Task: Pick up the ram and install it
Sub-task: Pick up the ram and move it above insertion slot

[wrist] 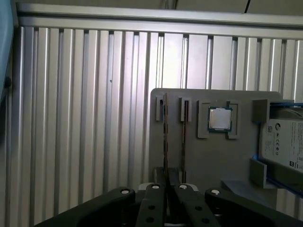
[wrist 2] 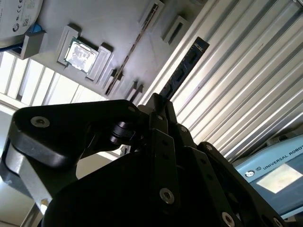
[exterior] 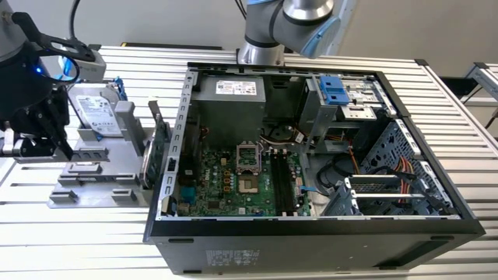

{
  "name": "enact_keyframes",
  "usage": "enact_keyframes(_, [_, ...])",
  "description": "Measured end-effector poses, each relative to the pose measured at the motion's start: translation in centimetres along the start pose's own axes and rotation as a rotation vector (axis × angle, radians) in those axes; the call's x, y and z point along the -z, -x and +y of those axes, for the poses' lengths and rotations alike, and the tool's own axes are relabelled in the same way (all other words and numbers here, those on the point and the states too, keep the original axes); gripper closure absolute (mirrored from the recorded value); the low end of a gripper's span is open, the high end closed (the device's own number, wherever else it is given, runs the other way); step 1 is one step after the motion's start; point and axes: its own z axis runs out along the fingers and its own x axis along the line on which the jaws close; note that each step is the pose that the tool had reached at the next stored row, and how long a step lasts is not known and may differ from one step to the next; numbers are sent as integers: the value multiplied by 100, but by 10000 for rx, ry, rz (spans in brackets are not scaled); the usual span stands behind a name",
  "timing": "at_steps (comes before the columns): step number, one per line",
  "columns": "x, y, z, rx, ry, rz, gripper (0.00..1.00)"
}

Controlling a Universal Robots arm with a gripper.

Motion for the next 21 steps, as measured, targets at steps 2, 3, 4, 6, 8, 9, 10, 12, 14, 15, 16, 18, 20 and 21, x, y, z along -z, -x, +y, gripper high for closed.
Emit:
enact_keyframes(2, [15, 0, 1, 0, 1, 0, 100])
enact_keyframes(3, [22, 0, 1, -1, 0, 0, 100])
enact_keyframes(4, [30, 0, 1, 0, -1, -1, 100])
enact_keyframes(6, [47, 0, 2, 0, 0, 0, 100])
enact_keyframes(8, [61, 0, 2, 0, 0, 0, 100])
enact_keyframes(9, [68, 0, 2, 0, -1, 0, 100])
enact_keyframes(10, [75, 0, 3, 0, -1, 0, 100])
enact_keyframes(12, [91, 0, 3, -1, 0, 0, 100])
enact_keyframes(14, [108, 0, 4, 0, 0, 0, 100])
enact_keyframes(15, [117, 0, 4, 0, 0, 0, 100])
enact_keyframes(16, [125, 0, 4, 0, 0, 0, 100])
enact_keyframes(18, [143, 0, 5, -1, 0, 0, 100])
enact_keyframes(20, [163, 1, 5, 0, 0, 0, 100])
enact_keyframes(21, [172, 1, 6, 0, 0, 0, 100])
